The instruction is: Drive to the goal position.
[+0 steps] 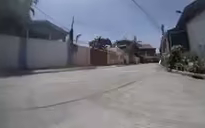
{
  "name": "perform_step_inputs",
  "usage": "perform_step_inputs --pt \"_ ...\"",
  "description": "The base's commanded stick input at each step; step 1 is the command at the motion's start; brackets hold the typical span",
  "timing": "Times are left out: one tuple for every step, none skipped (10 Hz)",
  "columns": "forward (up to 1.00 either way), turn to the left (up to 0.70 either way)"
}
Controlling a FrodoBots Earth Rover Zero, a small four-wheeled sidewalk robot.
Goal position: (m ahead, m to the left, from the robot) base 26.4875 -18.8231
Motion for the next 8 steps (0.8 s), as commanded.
perform_step_inputs --pt "0.85 0.0" --pt "0.85 0.0" --pt "0.85 0.0" --pt "0.85 -0.1" --pt "0.85 -0.26" --pt "0.85 -0.34" --pt "0.85 -0.34" --pt "0.85 -0.34"
